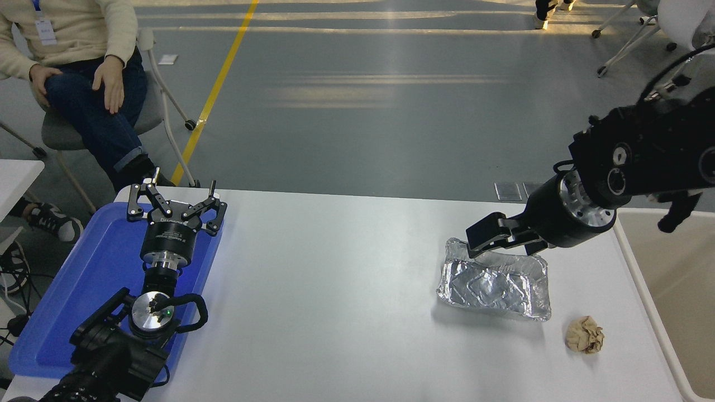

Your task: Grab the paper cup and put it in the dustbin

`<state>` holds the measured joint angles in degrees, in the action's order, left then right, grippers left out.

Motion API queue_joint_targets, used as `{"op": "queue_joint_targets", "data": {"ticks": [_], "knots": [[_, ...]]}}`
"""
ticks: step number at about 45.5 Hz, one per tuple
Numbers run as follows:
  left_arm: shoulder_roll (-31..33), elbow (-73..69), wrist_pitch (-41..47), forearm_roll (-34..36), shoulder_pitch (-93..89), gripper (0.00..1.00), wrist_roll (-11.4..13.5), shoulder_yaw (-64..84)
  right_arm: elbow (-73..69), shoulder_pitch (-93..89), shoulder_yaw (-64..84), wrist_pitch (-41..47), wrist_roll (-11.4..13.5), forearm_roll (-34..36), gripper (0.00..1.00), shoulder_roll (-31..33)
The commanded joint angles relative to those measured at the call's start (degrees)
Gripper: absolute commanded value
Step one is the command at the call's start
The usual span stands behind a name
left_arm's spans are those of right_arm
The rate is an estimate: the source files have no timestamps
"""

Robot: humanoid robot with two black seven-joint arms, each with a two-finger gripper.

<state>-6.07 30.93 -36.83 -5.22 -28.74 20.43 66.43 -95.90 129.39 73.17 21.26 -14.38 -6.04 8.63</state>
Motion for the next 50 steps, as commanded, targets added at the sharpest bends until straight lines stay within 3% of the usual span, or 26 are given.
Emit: {"op": "queue_joint_targets", "data": {"ticks": [1, 8, 18, 26, 50], "knots": [[0.0, 0.0, 0.0, 0.0, 0.0, 1.00, 0.0, 0.0, 1.2, 0.8, -1.1, 5.4, 0.1, 4.0, 1.00, -4.3], [0.0, 0.0, 0.0, 0.0, 0.0, 1.00, -0.1, -0.1, 1.3, 2.0, -1.4, 11.3, 0.0, 4.7, 1.00, -4.3], [0.0, 0.0, 0.0, 0.0, 0.0, 1.00, -0.1, 0.0, 4.2, 1.7, -0.2, 12.0, 0.3, 6.8, 1.00, -5.3], [0.0, 0.0, 0.0, 0.0, 0.0, 1.00, 0.0, -0.1, 4.3, 1.7, 3.2, 11.9, 3.0, 5.9, 1.00, -6.1], [0.0, 0.0, 0.0, 0.0, 0.0, 1.00, 0.0, 0.0, 4.1, 1.7, 3.1, 12.4, 2.3, 5.9, 1.00, -5.9]]}}
